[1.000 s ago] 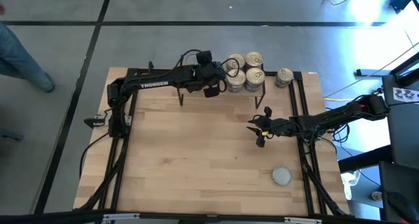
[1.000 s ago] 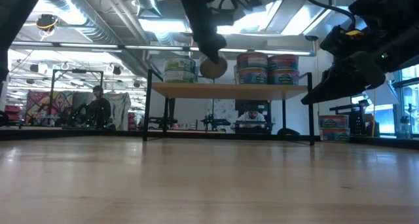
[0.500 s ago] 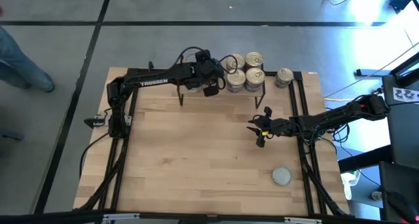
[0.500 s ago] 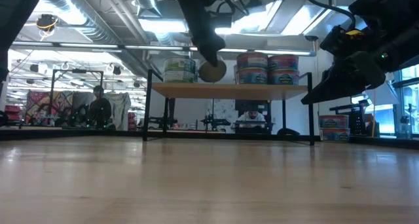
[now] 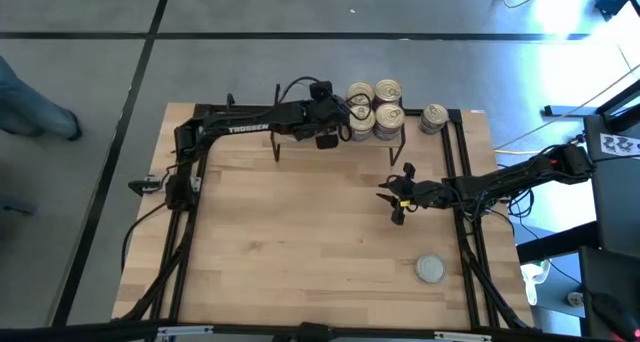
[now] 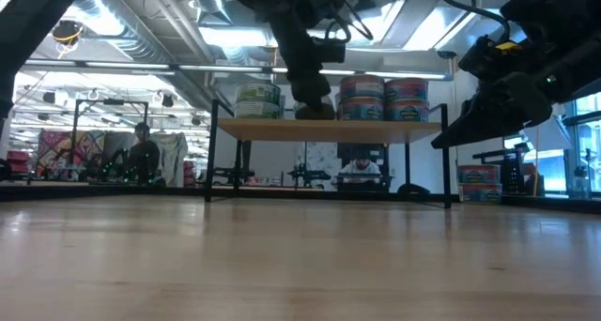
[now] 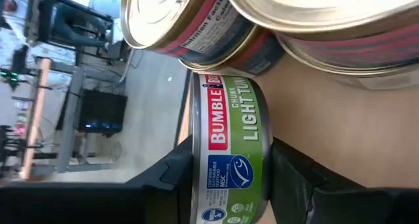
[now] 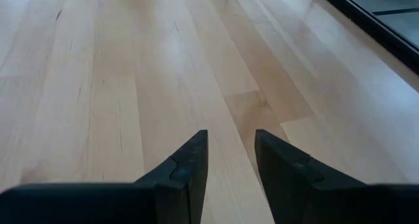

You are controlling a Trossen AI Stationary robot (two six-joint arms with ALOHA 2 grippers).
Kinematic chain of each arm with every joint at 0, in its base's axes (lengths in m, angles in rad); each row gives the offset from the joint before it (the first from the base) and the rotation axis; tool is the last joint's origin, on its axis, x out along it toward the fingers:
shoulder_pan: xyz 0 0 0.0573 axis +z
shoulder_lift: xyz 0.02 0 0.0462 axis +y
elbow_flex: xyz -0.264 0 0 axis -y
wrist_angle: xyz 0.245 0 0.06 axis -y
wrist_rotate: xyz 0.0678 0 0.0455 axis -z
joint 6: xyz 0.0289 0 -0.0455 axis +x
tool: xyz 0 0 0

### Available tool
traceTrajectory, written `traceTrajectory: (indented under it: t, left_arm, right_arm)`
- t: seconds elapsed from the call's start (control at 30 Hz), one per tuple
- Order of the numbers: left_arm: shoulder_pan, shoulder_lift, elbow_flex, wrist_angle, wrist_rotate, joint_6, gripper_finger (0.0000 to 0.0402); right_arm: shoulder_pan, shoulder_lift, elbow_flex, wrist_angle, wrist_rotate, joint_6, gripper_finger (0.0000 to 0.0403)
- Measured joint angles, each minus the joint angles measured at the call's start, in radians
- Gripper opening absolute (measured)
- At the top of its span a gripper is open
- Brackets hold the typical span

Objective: Stack canned seafood by type on shelf
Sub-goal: Put the green white tuna can on the shelf

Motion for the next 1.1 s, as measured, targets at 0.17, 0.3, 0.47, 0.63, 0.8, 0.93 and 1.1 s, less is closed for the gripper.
traceTrajectory:
  t: [0.17, 0.3, 0.47, 0.63, 0.8, 0.93, 1.1]
  left_arm:
    - [0.013, 0.015, 0.001, 0.031, -0.024, 0.030, 0.0140]
    - [0.022, 0.017, 0.000, 0.043, -0.020, 0.021, 0.0175]
    - [0.027, 0.018, 0.000, 0.037, -0.017, 0.018, 0.0201]
    - [0.027, 0.018, 0.000, 0.038, -0.017, 0.017, 0.0231]
    - [0.016, 0.018, 0.001, 0.025, -0.019, 0.016, 0.0269]
    - [-0.002, 0.010, 0.014, -0.009, -0.019, -0.011, 0.0283]
    - [-0.035, -0.014, 0.038, -0.047, -0.023, -0.012, 0.0285]
  right_arm:
    - [0.000, 0.000, 0.000, 0.000, 0.000, 0.000, 0.0127]
    - [0.000, 0.000, 0.000, -0.002, 0.000, 0.000, 0.0127]
    - [0.000, 0.000, 0.000, -0.003, 0.000, 0.000, 0.0127]
    - [0.000, 0.000, 0.000, -0.003, 0.000, 0.000, 0.0127]
    - [0.000, 0.000, 0.000, -0.003, 0.000, 0.000, 0.0127]
    - [0.000, 0.000, 0.000, -0.003, 0.000, 0.000, 0.0127]
    - [0.000, 0.000, 0.000, -0.008, 0.000, 0.000, 0.0127]
